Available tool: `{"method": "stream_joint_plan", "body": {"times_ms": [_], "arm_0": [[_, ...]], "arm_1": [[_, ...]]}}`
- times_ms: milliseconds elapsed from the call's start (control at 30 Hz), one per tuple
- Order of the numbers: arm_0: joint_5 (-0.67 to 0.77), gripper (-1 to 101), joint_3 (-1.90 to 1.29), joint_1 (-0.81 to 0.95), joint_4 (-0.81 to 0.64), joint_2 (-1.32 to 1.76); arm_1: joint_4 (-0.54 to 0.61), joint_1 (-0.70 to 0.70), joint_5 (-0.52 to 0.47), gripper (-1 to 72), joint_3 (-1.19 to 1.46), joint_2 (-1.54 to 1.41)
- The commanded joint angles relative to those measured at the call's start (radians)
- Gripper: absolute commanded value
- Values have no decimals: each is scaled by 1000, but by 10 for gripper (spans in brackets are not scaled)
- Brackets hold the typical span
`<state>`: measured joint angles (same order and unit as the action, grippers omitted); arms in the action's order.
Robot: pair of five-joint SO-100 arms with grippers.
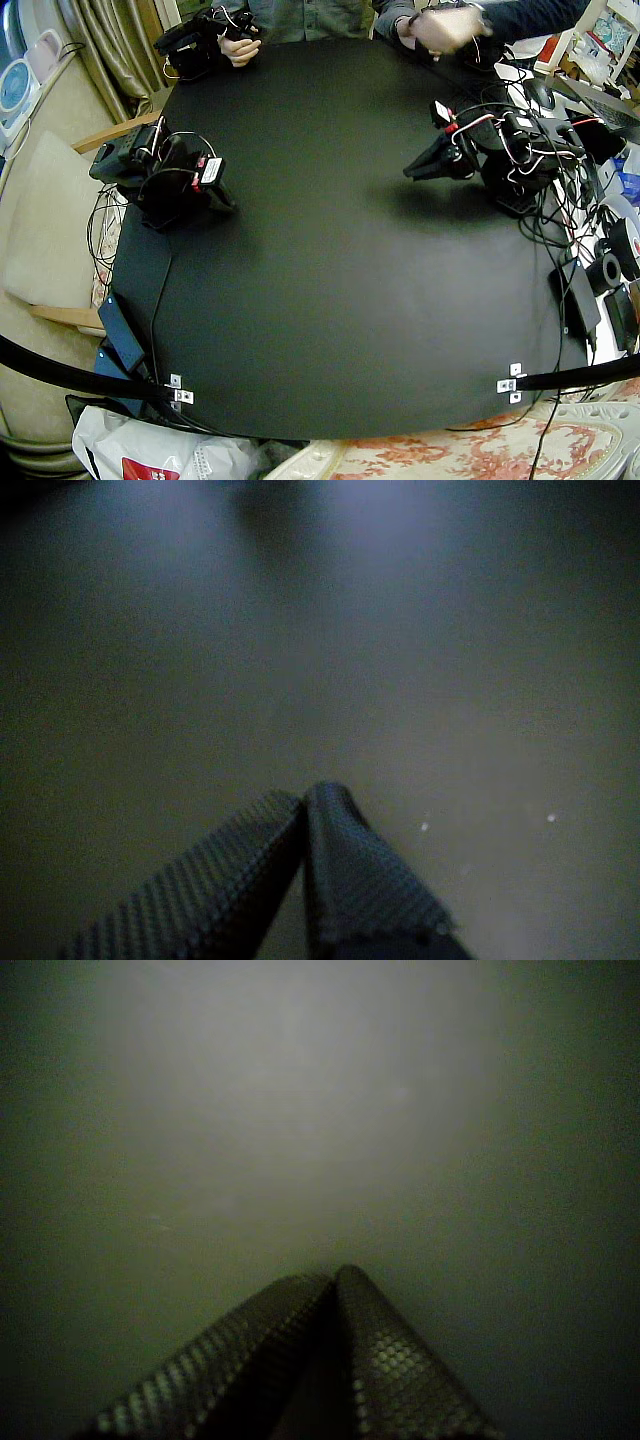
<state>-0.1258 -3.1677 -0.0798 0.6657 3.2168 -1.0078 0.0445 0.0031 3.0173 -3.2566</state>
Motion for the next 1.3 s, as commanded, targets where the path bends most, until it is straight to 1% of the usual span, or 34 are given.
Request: {"method": "stream_joint_plan", "body": {"times_ms": [0,100,300,333,467,567,600,667,733,767,800,833,900,1033,1267], "arm_0": [[8,0,-15,-8,63,25],[51,0,-15,-8,124,25],[-23,2,-15,57,137,25],[-21,59,-15,57,137,25],[106,56,-15,29,118,25],[107,56,-15,38,118,25],[115,0,-15,32,117,25],[110,0,-15,32,117,25],[110,0,-15,34,117,25],[120,0,-15,37,117,25],[140,0,-15,34,115,25],[169,0,-15,28,114,25],[175,0,-15,28,114,25],[173,0,-15,28,114,25],[173,0,-15,28,114,25]], "arm_1": [[-17,20,9,-3,-11,-15],[-17,20,9,-3,-11,-15],[-17,20,12,-3,-11,-15],[-17,20,12,-3,-11,-15],[-17,20,12,-3,-11,-15],[-18,15,20,-3,-11,-15],[-18,15,20,-3,-11,-15],[-18,15,20,-3,-11,-15],[-15,-2,-9,-3,-11,-15],[-5,-34,-100,-3,-11,-15],[-5,-37,-130,-3,-11,-15],[-17,-17,-135,-3,-11,-15],[-23,2,-120,-3,-11,-15],[-28,-20,-149,-3,-11,-15],[-28,-20,-149,-3,-11,-15]]}}
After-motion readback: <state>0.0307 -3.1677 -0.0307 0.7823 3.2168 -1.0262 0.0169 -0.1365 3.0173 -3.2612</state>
